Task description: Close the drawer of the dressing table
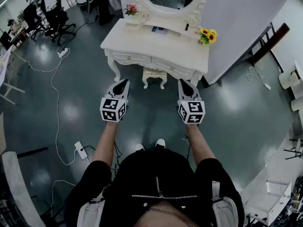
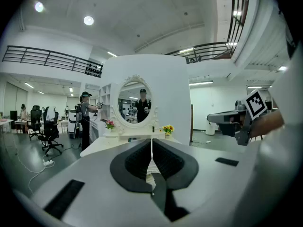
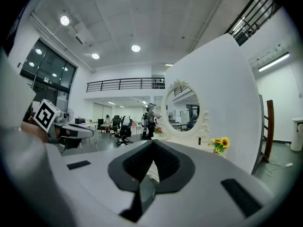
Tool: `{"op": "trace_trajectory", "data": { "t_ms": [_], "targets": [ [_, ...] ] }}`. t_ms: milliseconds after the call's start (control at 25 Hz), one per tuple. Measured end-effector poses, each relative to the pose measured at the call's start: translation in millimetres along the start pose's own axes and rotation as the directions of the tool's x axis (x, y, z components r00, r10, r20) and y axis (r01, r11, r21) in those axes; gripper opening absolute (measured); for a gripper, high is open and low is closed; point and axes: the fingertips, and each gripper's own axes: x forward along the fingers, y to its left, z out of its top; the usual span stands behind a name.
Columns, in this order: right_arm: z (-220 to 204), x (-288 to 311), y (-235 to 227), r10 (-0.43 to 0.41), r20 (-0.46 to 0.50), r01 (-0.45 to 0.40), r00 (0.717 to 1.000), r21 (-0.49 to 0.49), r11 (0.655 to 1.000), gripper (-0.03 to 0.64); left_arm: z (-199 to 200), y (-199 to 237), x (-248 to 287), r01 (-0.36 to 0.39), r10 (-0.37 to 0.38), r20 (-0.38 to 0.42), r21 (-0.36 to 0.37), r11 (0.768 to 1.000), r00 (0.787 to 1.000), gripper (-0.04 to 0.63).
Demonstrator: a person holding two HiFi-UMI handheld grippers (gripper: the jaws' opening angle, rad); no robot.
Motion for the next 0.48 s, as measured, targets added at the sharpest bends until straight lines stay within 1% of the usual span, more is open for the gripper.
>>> {"op": "trace_trajectory", "data": {
  "t_ms": [200,480],
  "targets": [
    [-4.7,2.7,-2.4,0.007,-0.007,-0.008,1.0,-0.02,1.0,0.006,0.4,-3.2,5.6,-0.005,0.005,-0.012,-0.004,1.0,1.0,0.028],
    [-3.6,10.7,-24.4,0.04,-0.007,-0.04,0.999,-0.014,0.999,0.006,5.5,-9.7,22.7,-0.037,0.037,-0.012,-0.006,0.999,0.999,0.028]
  ]
}}
